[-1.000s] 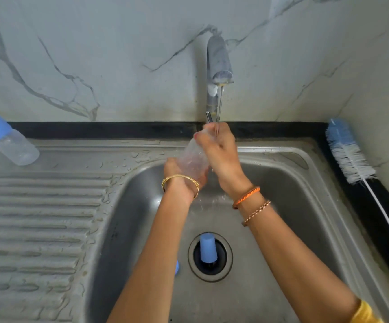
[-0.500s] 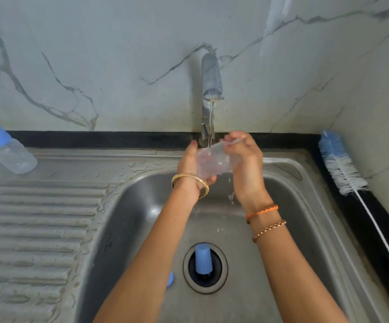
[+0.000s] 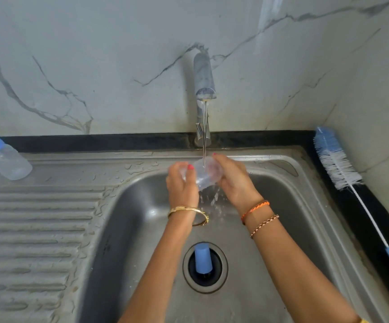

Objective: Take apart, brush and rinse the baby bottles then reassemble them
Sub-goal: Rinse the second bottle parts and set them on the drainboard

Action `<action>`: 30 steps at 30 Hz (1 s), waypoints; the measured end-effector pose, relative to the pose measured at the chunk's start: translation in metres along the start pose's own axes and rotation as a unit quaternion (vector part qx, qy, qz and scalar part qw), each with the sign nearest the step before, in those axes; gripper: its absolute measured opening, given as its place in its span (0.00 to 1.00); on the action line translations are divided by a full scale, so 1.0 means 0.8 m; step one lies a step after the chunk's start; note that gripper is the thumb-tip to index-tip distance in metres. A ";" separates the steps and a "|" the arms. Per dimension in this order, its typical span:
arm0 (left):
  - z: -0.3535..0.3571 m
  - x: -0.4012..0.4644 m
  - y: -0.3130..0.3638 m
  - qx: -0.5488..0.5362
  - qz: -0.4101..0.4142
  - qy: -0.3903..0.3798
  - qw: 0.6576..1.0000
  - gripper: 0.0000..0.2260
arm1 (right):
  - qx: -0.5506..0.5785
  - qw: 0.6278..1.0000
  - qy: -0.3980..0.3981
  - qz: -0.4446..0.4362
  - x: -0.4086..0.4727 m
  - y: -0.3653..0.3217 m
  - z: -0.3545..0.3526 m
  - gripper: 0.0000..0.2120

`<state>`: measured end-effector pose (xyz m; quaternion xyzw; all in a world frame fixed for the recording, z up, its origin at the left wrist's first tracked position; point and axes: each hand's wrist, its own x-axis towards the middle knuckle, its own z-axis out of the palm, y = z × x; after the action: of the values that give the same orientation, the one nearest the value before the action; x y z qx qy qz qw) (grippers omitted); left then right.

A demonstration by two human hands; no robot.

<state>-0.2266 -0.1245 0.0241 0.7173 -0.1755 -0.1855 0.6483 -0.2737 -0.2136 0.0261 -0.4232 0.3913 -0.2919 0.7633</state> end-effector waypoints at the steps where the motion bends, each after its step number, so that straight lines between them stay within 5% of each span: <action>1: -0.004 -0.001 -0.004 -0.097 -0.119 -0.016 0.988 0.07 | -0.066 0.996 0.008 -0.055 -0.006 -0.002 0.007 0.09; 4: -0.016 -0.001 -0.017 -0.326 -0.306 -0.045 0.893 0.08 | -0.247 0.949 -0.024 -0.193 -0.030 -0.011 0.028 0.16; 8: -0.014 -0.008 -0.020 -0.412 -0.302 -0.057 0.858 0.10 | -0.358 0.894 0.004 -0.270 -0.044 -0.004 0.035 0.23; 13: -0.017 -0.019 -0.022 -0.354 -0.294 -0.091 0.883 0.09 | -0.400 0.877 0.000 -0.266 -0.049 -0.002 0.016 0.15; 17: -0.041 -0.026 -0.043 -0.146 -0.289 -0.086 0.942 0.13 | -0.448 0.821 0.051 -0.351 -0.053 -0.014 0.004 0.17; 22: -0.084 -0.048 -0.059 0.008 -0.229 -0.088 0.969 0.08 | -0.567 0.770 -0.039 -0.289 -0.055 -0.025 -0.008 0.20; 24: -0.097 -0.050 -0.064 0.028 -0.209 -0.084 0.974 0.10 | -0.570 0.760 0.007 -0.312 -0.054 -0.027 -0.007 0.21; 28: -0.097 -0.041 -0.062 -0.003 -0.188 -0.067 0.980 0.10 | -0.540 0.784 -0.064 -0.300 -0.052 -0.022 0.008 0.19; 30: -0.093 -0.041 -0.060 -0.024 -0.171 -0.046 0.984 0.09 | -0.558 0.772 -0.018 -0.305 -0.051 -0.014 0.007 0.20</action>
<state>-0.2176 -0.0391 -0.0152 0.7118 -0.0757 -0.3303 0.6152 -0.2912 -0.1849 0.0523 -0.8769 0.3220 -0.2327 0.2707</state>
